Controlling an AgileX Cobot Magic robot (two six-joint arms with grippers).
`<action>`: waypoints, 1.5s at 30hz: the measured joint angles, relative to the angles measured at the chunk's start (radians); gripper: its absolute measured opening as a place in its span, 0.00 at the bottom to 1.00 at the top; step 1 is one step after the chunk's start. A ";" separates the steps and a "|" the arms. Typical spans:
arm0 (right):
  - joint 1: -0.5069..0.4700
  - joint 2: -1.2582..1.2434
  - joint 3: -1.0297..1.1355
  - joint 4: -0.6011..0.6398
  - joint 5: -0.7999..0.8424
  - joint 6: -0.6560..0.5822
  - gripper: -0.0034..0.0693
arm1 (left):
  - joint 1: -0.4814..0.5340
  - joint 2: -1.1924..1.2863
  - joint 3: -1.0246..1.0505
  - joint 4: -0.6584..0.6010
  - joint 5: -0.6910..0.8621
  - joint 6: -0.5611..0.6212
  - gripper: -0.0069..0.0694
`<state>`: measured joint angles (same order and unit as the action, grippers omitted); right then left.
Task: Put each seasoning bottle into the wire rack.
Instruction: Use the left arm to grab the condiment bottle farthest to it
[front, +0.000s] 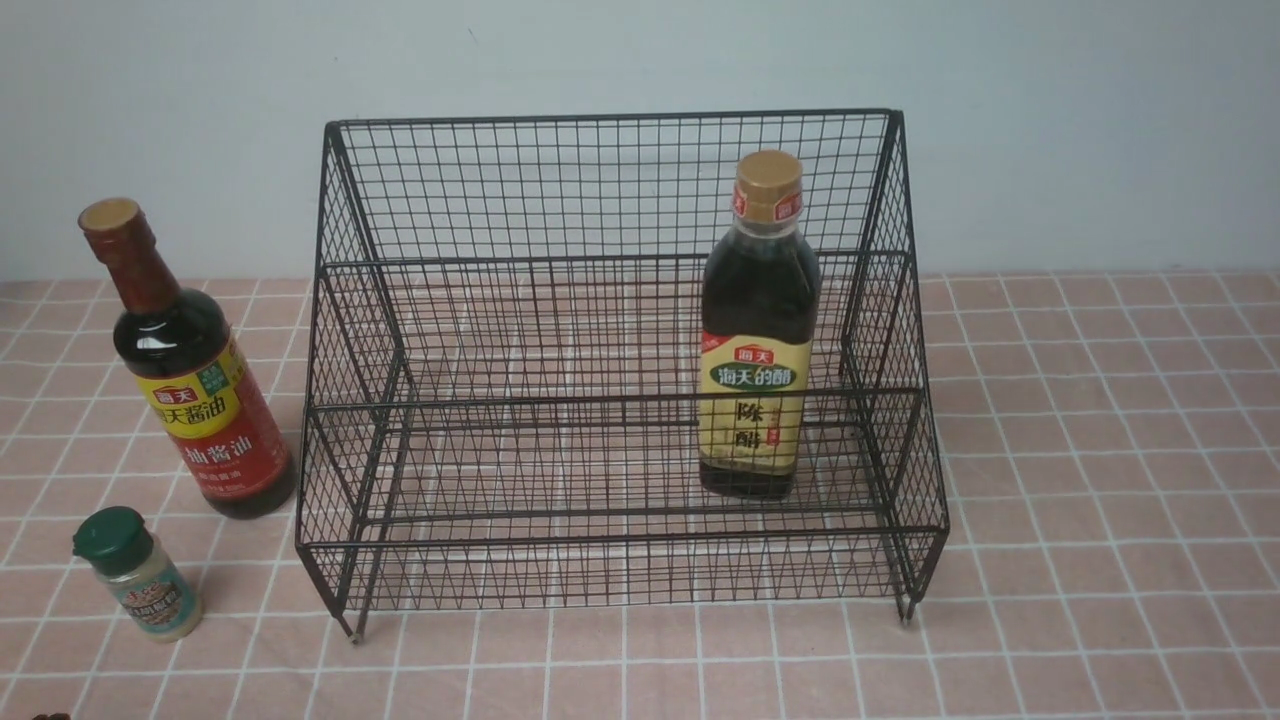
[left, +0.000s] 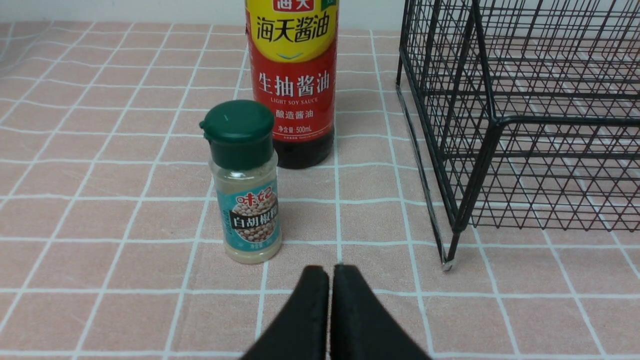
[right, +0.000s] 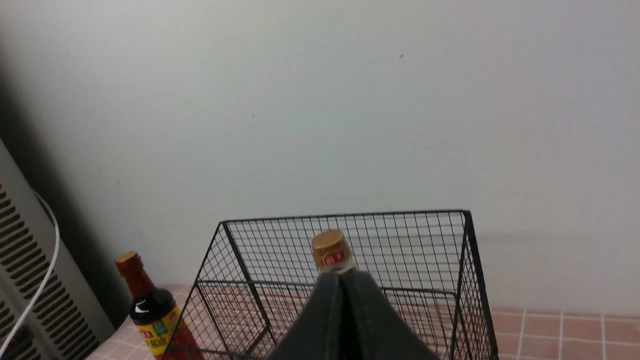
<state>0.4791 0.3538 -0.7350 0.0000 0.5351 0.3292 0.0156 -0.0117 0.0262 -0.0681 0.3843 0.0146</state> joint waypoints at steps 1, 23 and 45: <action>0.000 -0.014 0.018 0.000 0.000 0.000 0.03 | 0.000 0.000 0.000 0.000 0.000 0.000 0.08; -0.473 -0.344 0.711 -0.088 -0.192 -0.076 0.03 | 0.000 0.000 0.000 0.000 0.000 0.000 0.08; -0.490 -0.364 0.755 -0.095 -0.157 -0.080 0.03 | 0.000 0.000 0.000 0.000 0.000 0.000 0.08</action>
<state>-0.0105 -0.0107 0.0200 -0.0947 0.3778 0.2492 0.0156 -0.0117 0.0262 -0.0681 0.3843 0.0146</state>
